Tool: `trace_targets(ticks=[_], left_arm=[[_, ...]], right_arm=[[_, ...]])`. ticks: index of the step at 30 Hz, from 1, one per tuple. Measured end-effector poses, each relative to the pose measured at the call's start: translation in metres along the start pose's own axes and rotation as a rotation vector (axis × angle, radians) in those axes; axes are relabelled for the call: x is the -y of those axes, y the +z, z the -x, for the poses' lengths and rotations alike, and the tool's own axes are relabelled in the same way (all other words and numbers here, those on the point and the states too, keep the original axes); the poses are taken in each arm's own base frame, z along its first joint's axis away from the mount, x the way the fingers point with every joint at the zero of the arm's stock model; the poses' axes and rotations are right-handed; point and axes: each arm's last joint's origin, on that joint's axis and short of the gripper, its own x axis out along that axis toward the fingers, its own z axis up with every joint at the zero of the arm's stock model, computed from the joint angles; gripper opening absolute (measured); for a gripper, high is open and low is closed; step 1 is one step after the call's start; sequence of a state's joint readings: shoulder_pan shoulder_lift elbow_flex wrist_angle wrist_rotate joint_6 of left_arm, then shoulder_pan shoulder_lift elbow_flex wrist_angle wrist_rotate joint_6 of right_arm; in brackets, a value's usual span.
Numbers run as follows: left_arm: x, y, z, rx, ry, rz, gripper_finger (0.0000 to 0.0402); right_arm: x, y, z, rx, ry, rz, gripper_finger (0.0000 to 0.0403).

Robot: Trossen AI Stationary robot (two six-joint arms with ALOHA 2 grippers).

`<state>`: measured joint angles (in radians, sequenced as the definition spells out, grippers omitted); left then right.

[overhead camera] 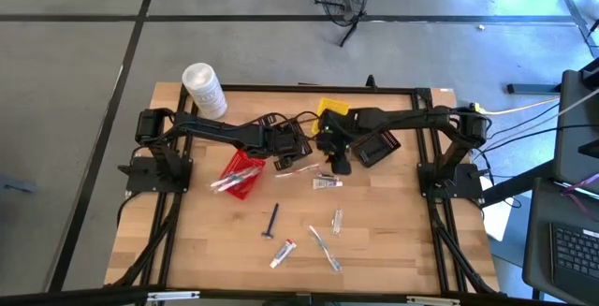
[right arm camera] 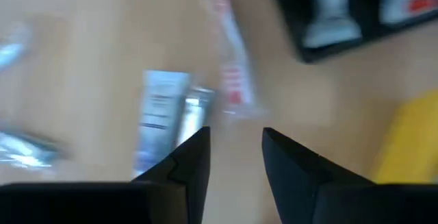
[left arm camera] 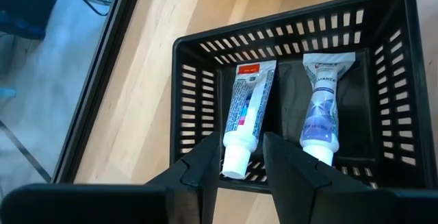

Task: Pick & Place Travel size toiletries
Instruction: Put the razor into the right black bin

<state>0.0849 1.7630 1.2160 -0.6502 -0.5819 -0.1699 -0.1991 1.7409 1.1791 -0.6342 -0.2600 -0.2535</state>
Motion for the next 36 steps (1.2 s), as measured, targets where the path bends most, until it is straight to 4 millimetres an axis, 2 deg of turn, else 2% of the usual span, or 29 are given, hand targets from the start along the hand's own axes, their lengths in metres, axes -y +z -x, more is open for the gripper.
trace_targets(ticks=[8,20,28,31,36], left_arm=[[0.0,0.0,0.0,-0.001,0.0,0.0,0.0106],[0.001,0.002,0.0,0.018,-0.03,0.017,0.0106],[0.005,0.001,0.002,0.017,-0.051,0.002,0.0106],[0.011,0.0,0.004,0.008,-0.129,0.031,0.0106],[0.031,-0.004,0.016,-0.048,-0.325,0.209,0.0106]], right_arm=[[-0.034,0.007,-0.008,-0.013,0.053,-0.011,0.0124],[-0.047,0.01,-0.011,-0.003,0.066,0.016,0.0125],[-0.075,0.011,-0.016,-0.024,0.089,0.09,0.0169],[-0.081,0.011,-0.018,-0.03,0.046,0.116,0.0186],[-0.086,0.011,-0.019,-0.035,0.039,0.093,0.0203]])
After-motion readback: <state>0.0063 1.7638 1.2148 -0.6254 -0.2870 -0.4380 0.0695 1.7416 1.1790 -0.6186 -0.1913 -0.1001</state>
